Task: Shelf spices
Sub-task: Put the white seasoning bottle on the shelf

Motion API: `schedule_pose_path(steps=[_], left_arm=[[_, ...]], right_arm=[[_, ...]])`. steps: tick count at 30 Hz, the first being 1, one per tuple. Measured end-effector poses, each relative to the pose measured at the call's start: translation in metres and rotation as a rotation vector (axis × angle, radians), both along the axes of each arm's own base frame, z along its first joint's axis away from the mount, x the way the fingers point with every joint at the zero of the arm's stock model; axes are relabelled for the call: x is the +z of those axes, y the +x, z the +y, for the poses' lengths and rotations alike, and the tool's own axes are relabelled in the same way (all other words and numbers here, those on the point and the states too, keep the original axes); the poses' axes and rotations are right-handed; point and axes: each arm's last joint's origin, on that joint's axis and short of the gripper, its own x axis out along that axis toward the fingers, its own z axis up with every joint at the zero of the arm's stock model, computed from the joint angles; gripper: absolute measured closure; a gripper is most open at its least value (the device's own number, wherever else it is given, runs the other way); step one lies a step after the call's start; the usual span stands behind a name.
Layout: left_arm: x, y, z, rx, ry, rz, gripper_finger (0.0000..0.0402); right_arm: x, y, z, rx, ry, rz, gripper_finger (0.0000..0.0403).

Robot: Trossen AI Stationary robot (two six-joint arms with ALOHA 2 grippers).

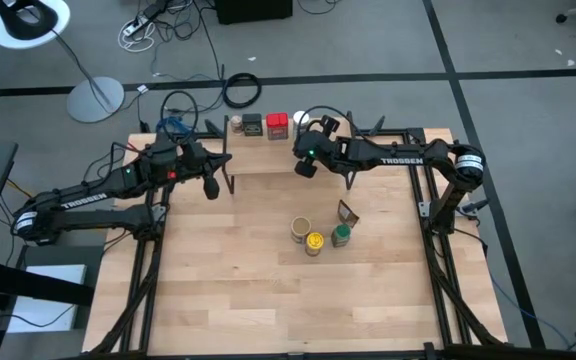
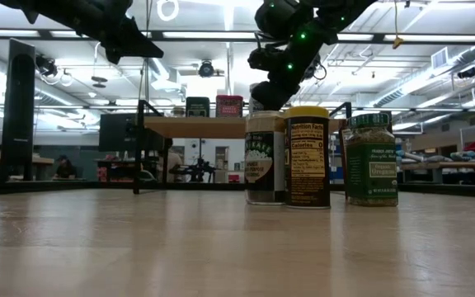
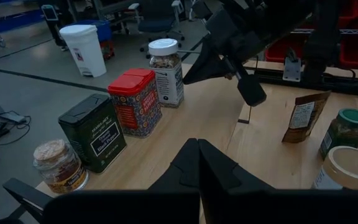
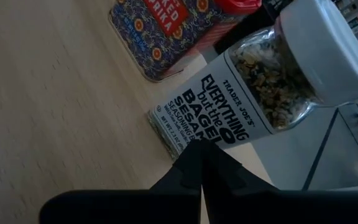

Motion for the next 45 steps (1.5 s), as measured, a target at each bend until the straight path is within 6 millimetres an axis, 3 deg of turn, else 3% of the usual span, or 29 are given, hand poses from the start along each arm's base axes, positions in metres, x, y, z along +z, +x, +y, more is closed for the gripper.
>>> schedule_pose_path(steps=[45], left_arm=[[0.000, 0.000, 0.000, 0.011, 0.005, 0.003, 0.0401]], right_arm=[[0.012, 0.008, -0.008, 0.087, -0.037, -0.118, 0.0403]])
